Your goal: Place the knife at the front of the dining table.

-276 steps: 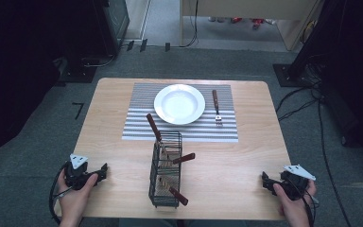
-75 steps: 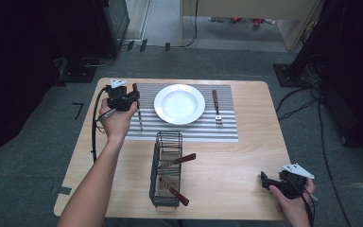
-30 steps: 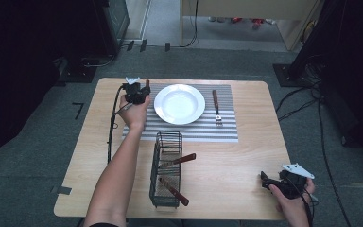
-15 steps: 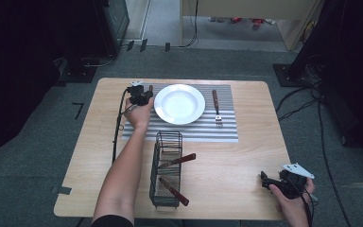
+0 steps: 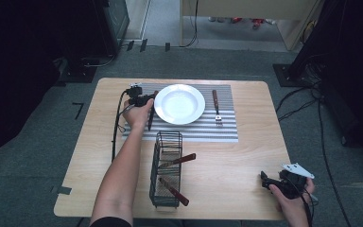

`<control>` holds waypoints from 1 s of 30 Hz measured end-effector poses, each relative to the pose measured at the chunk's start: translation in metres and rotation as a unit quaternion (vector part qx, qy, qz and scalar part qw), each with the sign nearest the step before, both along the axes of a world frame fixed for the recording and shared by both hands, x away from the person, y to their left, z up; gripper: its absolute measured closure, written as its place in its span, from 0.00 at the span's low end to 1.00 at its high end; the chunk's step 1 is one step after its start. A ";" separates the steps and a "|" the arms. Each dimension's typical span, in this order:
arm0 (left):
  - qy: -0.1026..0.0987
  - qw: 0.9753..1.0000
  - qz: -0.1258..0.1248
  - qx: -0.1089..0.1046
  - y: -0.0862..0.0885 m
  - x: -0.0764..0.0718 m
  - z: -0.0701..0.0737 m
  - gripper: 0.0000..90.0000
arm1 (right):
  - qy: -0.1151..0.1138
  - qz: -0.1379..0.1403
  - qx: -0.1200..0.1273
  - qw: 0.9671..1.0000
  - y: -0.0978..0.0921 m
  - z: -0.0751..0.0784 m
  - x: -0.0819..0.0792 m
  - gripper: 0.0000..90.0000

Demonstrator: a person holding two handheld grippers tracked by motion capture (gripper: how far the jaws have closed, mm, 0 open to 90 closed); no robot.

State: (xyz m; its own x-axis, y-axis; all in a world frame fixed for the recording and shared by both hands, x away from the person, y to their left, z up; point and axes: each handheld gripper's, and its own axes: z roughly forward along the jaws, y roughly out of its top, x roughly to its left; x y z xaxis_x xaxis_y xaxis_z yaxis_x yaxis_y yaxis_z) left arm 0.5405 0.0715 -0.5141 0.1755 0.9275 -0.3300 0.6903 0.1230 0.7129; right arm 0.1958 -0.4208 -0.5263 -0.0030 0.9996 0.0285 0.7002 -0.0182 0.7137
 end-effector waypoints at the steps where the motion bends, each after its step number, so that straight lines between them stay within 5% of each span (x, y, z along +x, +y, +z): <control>1: -0.001 1.000 0.000 -0.003 0.001 -0.001 0.000 0.67 | 0.000 0.000 0.000 1.000 0.000 0.000 0.000 0.02; 8: 0.008 1.000 -0.017 -0.025 0.008 -0.011 0.002 0.65 | 0.000 0.000 0.000 1.000 0.000 0.000 0.000 0.02; 19: -0.018 0.998 -0.057 -0.023 0.034 -0.063 0.017 0.69 | -0.001 0.002 -0.001 1.000 0.000 0.000 -0.001 0.02; 26: -0.031 0.996 -0.088 0.000 0.023 -0.094 0.016 0.65 | -0.001 0.003 -0.002 1.000 0.000 0.000 -0.001 0.02; 30: -0.028 0.993 -0.098 0.052 0.007 -0.099 0.014 0.64 | -0.001 0.003 -0.001 1.000 0.000 0.000 -0.001 0.02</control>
State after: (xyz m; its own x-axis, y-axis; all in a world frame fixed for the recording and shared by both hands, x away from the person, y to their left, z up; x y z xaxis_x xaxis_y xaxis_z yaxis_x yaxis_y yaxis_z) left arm 0.4411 0.0788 -0.5004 0.3711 0.9024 -0.2188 0.6523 -0.0856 0.7531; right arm 0.1946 -0.4204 -0.5264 -0.0086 0.9996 0.0255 0.6987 -0.0122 0.7153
